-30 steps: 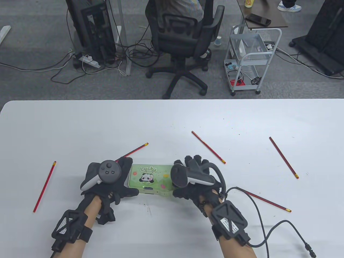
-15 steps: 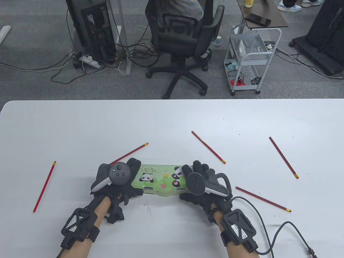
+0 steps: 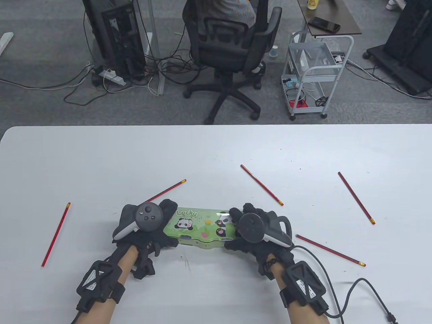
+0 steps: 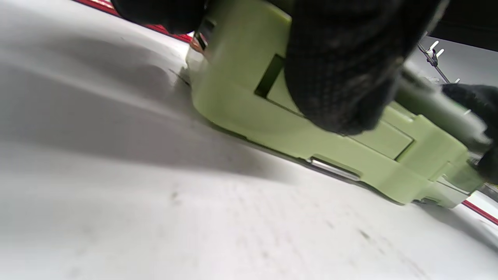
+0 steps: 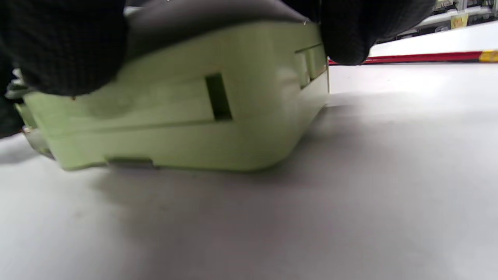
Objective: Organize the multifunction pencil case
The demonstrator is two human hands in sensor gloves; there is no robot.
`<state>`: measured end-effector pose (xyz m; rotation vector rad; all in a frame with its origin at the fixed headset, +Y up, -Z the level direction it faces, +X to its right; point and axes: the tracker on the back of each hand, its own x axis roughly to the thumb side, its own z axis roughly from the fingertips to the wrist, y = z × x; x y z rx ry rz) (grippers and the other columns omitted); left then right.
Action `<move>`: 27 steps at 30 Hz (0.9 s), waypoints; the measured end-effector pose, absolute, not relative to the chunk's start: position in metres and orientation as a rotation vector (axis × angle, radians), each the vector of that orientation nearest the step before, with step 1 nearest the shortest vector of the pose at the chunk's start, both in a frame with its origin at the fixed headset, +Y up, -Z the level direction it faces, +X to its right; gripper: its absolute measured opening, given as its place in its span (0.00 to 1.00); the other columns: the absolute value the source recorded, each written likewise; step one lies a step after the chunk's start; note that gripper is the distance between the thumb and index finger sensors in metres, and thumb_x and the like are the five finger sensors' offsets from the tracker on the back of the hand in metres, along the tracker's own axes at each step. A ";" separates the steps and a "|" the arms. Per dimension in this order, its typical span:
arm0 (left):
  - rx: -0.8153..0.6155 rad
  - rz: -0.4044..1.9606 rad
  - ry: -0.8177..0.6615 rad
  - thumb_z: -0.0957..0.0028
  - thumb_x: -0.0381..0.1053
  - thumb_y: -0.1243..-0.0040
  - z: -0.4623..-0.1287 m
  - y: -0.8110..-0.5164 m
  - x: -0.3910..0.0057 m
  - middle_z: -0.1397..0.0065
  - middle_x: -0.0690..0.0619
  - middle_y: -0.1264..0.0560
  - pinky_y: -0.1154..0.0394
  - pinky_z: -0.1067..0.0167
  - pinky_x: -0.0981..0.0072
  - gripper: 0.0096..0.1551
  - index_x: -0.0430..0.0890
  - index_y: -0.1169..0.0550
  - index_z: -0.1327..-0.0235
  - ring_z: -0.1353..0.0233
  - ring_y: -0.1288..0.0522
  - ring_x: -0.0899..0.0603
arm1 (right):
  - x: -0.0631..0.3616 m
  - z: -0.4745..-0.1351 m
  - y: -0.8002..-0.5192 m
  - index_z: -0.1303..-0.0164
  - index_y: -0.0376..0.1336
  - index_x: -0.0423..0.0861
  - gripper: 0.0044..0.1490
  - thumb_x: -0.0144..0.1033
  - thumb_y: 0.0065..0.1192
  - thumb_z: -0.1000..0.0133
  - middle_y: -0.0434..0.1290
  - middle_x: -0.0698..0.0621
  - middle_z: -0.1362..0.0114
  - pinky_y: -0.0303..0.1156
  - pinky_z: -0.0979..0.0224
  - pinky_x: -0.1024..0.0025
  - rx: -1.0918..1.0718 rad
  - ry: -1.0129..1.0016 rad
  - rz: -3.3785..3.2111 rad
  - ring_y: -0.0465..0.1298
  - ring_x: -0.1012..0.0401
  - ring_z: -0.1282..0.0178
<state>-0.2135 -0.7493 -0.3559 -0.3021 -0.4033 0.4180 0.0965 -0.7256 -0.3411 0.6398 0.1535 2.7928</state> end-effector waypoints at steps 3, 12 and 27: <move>-0.342 0.419 -0.415 0.63 0.54 0.21 -0.358 -0.747 -0.214 0.13 0.41 0.53 0.40 0.26 0.38 0.66 0.44 0.50 0.20 0.17 0.43 0.29 | 0.102 -0.344 -0.723 0.17 0.52 0.41 0.64 0.71 0.63 0.55 0.52 0.25 0.18 0.60 0.26 0.27 0.597 0.230 2.701 0.63 0.24 0.26; -0.474 0.678 -0.350 0.59 0.65 0.32 -0.380 -0.731 -0.237 0.13 0.42 0.40 0.38 0.27 0.33 0.53 0.48 0.37 0.20 0.18 0.36 0.27 | 0.121 -0.353 -0.715 0.16 0.52 0.40 0.61 0.67 0.60 0.52 0.56 0.27 0.18 0.63 0.27 0.28 0.469 0.262 2.509 0.65 0.24 0.26; -0.356 0.699 0.008 0.55 0.67 0.38 -0.419 -0.721 -0.233 0.39 0.44 0.13 0.22 0.43 0.37 0.44 0.41 0.24 0.33 0.39 0.15 0.34 | 0.143 -0.332 -0.688 0.15 0.42 0.32 0.63 0.60 0.58 0.46 0.46 0.25 0.17 0.54 0.25 0.26 0.564 -0.180 2.559 0.53 0.23 0.21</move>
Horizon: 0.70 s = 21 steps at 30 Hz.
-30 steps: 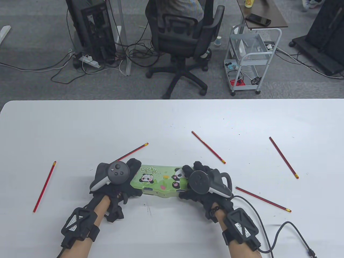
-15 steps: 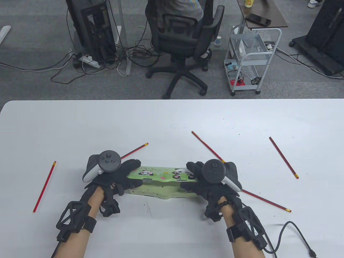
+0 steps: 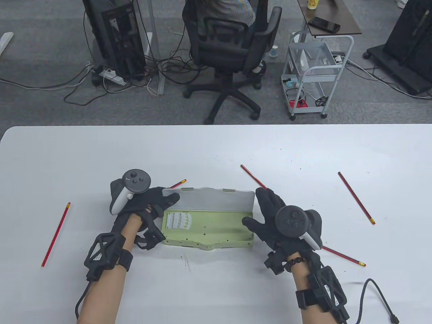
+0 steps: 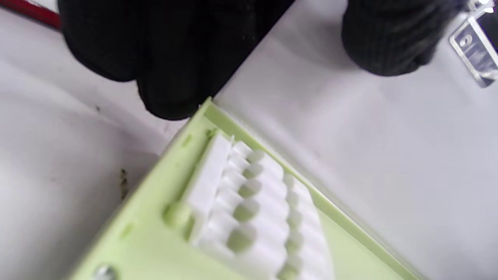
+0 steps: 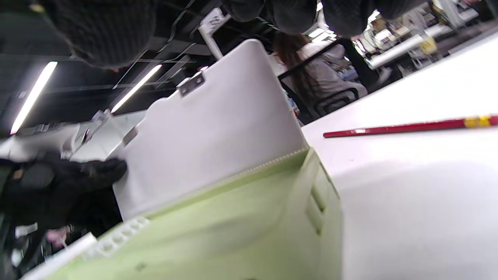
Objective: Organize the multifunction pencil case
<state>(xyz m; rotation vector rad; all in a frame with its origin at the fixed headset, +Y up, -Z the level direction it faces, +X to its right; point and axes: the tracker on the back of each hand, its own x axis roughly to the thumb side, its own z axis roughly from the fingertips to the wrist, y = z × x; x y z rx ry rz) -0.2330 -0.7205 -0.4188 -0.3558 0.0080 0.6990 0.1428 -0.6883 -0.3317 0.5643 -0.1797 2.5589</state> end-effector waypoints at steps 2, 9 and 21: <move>-0.316 0.657 0.066 0.56 0.67 0.37 -0.421 -0.719 -0.231 0.40 0.45 0.12 0.22 0.44 0.37 0.44 0.40 0.24 0.33 0.40 0.14 0.35 | 0.127 -0.330 -0.696 0.15 0.40 0.32 0.64 0.61 0.57 0.46 0.42 0.25 0.17 0.50 0.25 0.25 0.667 -0.168 2.653 0.48 0.23 0.21; -0.213 0.503 0.164 0.55 0.63 0.34 -0.419 -0.713 -0.233 0.35 0.43 0.16 0.24 0.41 0.36 0.45 0.40 0.28 0.29 0.37 0.17 0.33 | 0.096 -0.340 -0.726 0.16 0.29 0.30 0.72 0.65 0.54 0.48 0.32 0.21 0.19 0.39 0.26 0.25 0.804 0.184 2.764 0.35 0.23 0.22; -0.375 0.417 -0.273 0.64 0.70 0.36 -0.364 -0.739 -0.239 0.12 0.38 0.53 0.45 0.28 0.26 0.67 0.44 0.52 0.18 0.16 0.48 0.24 | 0.103 -0.351 -0.738 0.15 0.36 0.29 0.70 0.64 0.58 0.47 0.38 0.24 0.17 0.47 0.24 0.28 0.722 0.338 2.700 0.42 0.25 0.19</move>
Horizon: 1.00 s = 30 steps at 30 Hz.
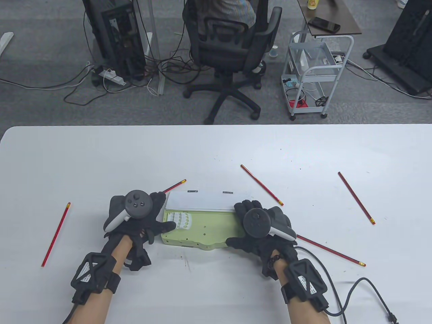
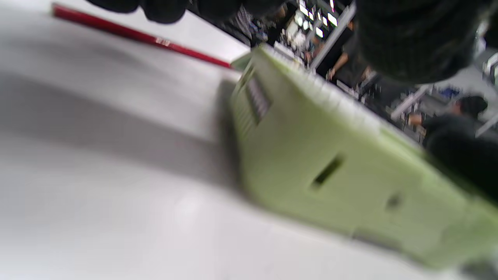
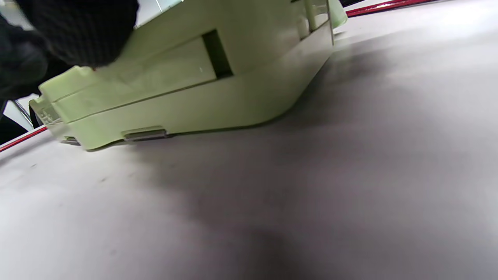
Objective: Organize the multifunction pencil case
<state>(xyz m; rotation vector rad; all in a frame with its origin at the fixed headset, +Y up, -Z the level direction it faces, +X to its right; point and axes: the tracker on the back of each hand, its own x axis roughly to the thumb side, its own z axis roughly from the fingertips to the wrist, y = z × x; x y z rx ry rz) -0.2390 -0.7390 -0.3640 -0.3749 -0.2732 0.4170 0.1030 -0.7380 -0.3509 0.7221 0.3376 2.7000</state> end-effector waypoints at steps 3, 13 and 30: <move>-0.418 0.362 -0.300 0.66 0.72 0.39 -0.359 -0.748 -0.241 0.12 0.39 0.56 0.47 0.28 0.26 0.70 0.44 0.56 0.18 0.16 0.51 0.25 | 0.104 -0.352 -0.739 0.15 0.36 0.30 0.69 0.64 0.58 0.47 0.38 0.26 0.16 0.47 0.23 0.29 0.717 0.343 2.687 0.41 0.26 0.19; -0.428 0.374 -0.327 0.69 0.72 0.37 -0.355 -0.750 -0.236 0.11 0.40 0.54 0.46 0.28 0.24 0.72 0.45 0.55 0.19 0.15 0.49 0.27 | 0.105 -0.352 -0.741 0.15 0.35 0.31 0.68 0.63 0.57 0.46 0.35 0.26 0.17 0.44 0.24 0.27 0.722 0.358 2.681 0.38 0.26 0.20; -0.386 0.253 -0.318 0.70 0.74 0.40 -0.353 -0.746 -0.229 0.12 0.39 0.50 0.44 0.28 0.25 0.71 0.44 0.53 0.19 0.15 0.45 0.28 | 0.159 -0.365 -0.680 0.17 0.51 0.33 0.54 0.58 0.53 0.44 0.54 0.26 0.18 0.57 0.25 0.28 0.319 -0.013 2.826 0.57 0.26 0.22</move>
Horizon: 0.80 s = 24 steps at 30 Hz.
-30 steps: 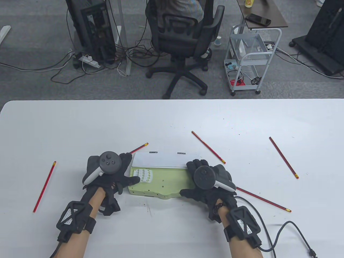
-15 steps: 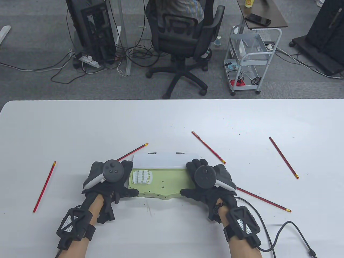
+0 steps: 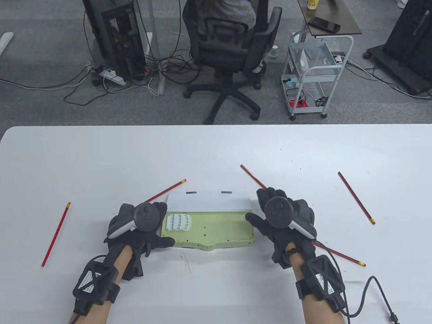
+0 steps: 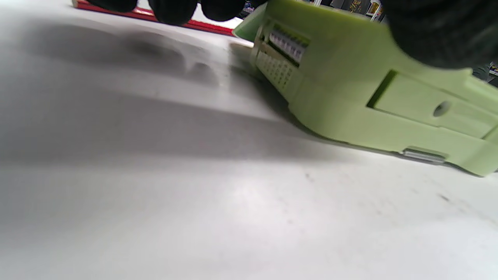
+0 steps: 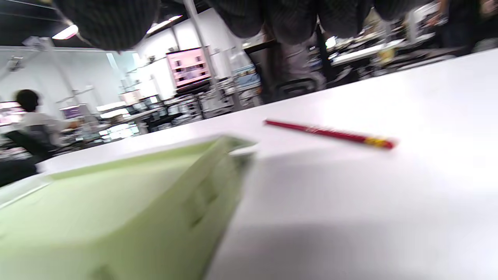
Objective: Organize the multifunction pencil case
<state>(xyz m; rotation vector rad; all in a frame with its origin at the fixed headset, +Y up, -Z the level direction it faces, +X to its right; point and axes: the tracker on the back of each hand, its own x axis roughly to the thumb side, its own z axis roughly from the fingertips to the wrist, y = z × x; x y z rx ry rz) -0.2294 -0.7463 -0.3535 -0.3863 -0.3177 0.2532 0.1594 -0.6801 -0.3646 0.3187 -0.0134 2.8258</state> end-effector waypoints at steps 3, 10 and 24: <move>-0.392 0.252 -0.316 0.70 0.74 0.40 -0.354 -0.746 -0.229 0.12 0.39 0.50 0.44 0.28 0.25 0.71 0.44 0.53 0.19 0.16 0.46 0.27 | 0.174 -0.381 -0.673 0.18 0.54 0.34 0.53 0.59 0.53 0.44 0.56 0.26 0.19 0.59 0.25 0.29 0.150 0.023 2.894 0.60 0.26 0.23; -0.406 0.263 -0.318 0.69 0.74 0.40 -0.354 -0.747 -0.229 0.12 0.39 0.50 0.44 0.28 0.25 0.71 0.43 0.54 0.19 0.15 0.46 0.27 | 0.176 -0.420 -0.688 0.23 0.60 0.38 0.46 0.55 0.60 0.45 0.63 0.31 0.22 0.65 0.26 0.34 -0.109 0.023 3.008 0.67 0.31 0.26; -0.410 0.276 -0.319 0.69 0.74 0.39 -0.355 -0.747 -0.230 0.12 0.39 0.50 0.44 0.28 0.25 0.71 0.43 0.53 0.19 0.15 0.46 0.27 | 0.162 -0.448 -0.734 0.35 0.70 0.42 0.34 0.48 0.70 0.47 0.73 0.38 0.29 0.71 0.28 0.41 -0.243 0.119 3.212 0.75 0.38 0.32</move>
